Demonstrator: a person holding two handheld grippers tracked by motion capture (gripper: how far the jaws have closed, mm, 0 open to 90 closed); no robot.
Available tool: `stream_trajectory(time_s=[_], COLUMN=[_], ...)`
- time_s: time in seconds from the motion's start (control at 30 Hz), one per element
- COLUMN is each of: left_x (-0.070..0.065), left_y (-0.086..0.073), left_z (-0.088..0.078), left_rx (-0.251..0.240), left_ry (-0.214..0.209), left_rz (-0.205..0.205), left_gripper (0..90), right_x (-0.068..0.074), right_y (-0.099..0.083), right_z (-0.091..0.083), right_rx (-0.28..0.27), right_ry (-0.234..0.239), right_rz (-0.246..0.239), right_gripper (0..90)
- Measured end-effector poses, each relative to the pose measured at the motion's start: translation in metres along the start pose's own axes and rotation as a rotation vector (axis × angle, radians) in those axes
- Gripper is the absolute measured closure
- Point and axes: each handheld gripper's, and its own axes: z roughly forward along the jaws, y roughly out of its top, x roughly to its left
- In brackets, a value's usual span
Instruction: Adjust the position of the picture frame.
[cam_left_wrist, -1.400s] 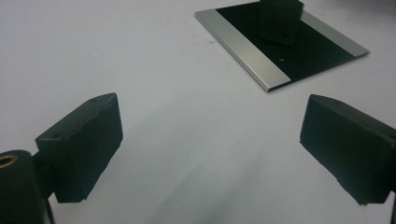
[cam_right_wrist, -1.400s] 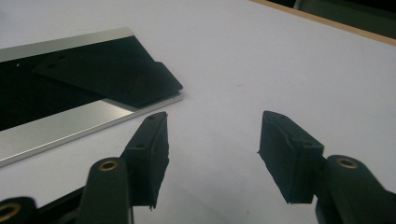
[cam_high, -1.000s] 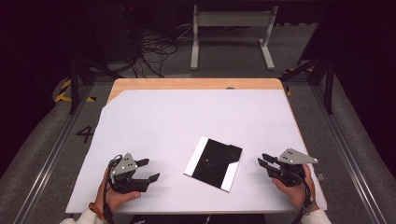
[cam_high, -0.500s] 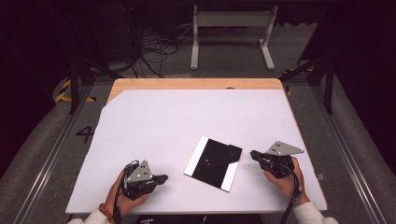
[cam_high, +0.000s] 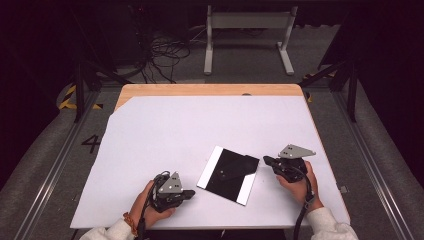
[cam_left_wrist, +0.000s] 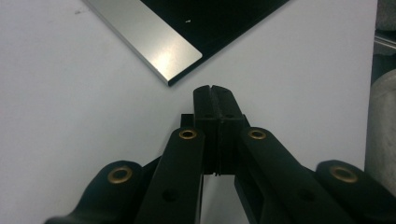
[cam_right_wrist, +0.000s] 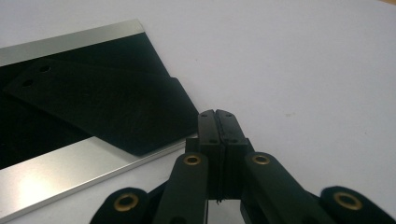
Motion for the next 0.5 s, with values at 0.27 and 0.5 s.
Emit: stream_trajectory(time_s=[0.27,0.5], left_x=[0.001,0.004], left_y=[0.005,0.006], left_z=[0.006,0.009], left_rx=[0.019,0.014], left_ry=[0.009,0.021], left_rz=[-0.002,-0.014], left_gripper=[90.0,90.0], right_x=[-0.004,-0.006], right_y=[0.003,0.006], right_z=[0.009,0.018], right_rx=[0.008,0.022], right_ry=[0.002,0.010], right_rz=[0.008,0.022], right_gripper=[90.0,90.0])
